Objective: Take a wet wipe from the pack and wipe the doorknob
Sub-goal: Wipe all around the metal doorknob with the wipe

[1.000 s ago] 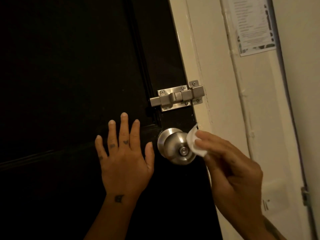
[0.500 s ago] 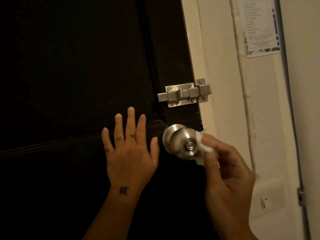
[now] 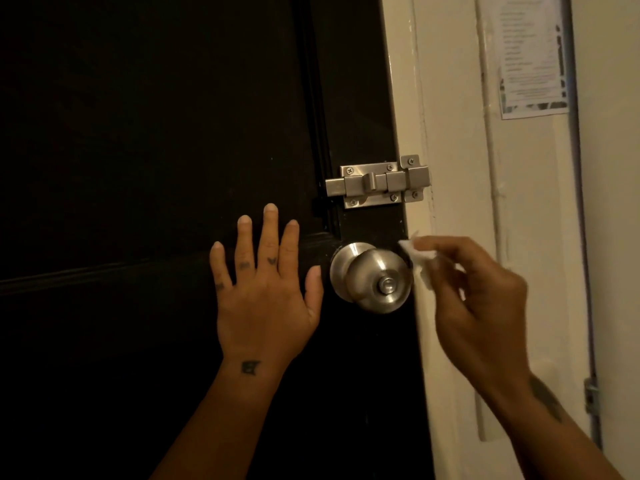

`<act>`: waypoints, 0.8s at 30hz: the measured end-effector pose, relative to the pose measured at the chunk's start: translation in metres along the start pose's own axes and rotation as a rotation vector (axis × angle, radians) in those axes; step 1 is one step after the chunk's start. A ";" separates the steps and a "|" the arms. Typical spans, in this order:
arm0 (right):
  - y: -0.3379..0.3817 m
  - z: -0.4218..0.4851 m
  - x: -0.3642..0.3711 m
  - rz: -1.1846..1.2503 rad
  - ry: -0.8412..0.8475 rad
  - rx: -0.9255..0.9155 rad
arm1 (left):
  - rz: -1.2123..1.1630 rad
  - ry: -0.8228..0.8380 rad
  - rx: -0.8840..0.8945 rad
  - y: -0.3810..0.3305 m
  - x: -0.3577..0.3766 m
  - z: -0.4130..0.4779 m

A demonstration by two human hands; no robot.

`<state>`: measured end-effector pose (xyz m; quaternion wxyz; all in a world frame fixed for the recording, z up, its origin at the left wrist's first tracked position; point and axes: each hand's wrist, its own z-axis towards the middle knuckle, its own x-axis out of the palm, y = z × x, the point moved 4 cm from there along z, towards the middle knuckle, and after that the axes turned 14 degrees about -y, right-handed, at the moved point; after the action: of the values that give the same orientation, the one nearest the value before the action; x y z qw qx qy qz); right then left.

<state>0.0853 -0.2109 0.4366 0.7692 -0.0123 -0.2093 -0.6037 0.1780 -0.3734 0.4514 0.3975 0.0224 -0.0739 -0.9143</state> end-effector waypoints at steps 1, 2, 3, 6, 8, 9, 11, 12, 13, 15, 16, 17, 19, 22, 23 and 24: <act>0.002 0.002 -0.002 0.000 -0.013 -0.025 | 0.001 0.002 0.003 0.000 0.000 0.000; 0.006 0.001 -0.002 0.015 -0.006 -0.064 | 0.000 0.005 0.005 0.000 0.001 0.000; 0.010 -0.001 0.000 0.039 0.023 -0.102 | -0.005 0.005 0.004 0.000 0.001 -0.001; 0.007 -0.009 0.009 0.076 0.147 -0.032 | -0.017 0.003 -0.001 0.000 0.000 -0.001; -0.006 -0.007 0.006 0.047 0.125 0.145 | -0.014 0.003 0.000 0.000 0.000 -0.001; -0.012 -0.007 0.004 0.023 0.091 0.206 | -0.011 0.002 0.001 0.000 0.000 -0.001; -0.016 -0.010 -0.002 0.019 0.036 0.263 | -0.006 -0.008 0.001 0.000 0.001 -0.002; -0.013 -0.013 -0.003 0.041 0.024 0.276 | -0.005 -0.015 0.001 0.000 0.002 -0.003; -0.008 -0.017 -0.003 0.075 0.022 0.281 | -0.004 -0.020 0.002 0.000 0.002 -0.003; 0.006 -0.027 -0.003 0.112 0.019 0.219 | -0.001 -0.026 0.004 0.001 0.002 -0.002; 0.015 -0.031 -0.004 0.107 0.017 0.143 | -0.002 -0.027 0.004 0.000 0.002 -0.001; 0.023 -0.033 -0.005 0.106 0.010 0.061 | -0.004 -0.027 0.003 0.000 0.002 -0.001; 0.030 -0.030 -0.009 0.123 -0.010 -0.037 | -0.002 -0.027 0.003 0.000 0.002 -0.001; 0.021 -0.012 -0.004 0.068 0.009 0.015 | 0.001 -0.025 0.006 0.000 0.001 -0.001; 0.018 -0.009 0.002 0.046 0.064 0.047 | 0.002 -0.023 0.006 0.000 0.000 -0.001; 0.018 -0.007 0.009 0.022 0.127 0.049 | 0.005 -0.019 0.007 0.000 0.000 0.000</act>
<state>0.1057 -0.2168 0.4371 0.7877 0.0426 -0.1747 -0.5893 0.1783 -0.3738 0.4512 0.3989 0.0149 -0.0810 -0.9133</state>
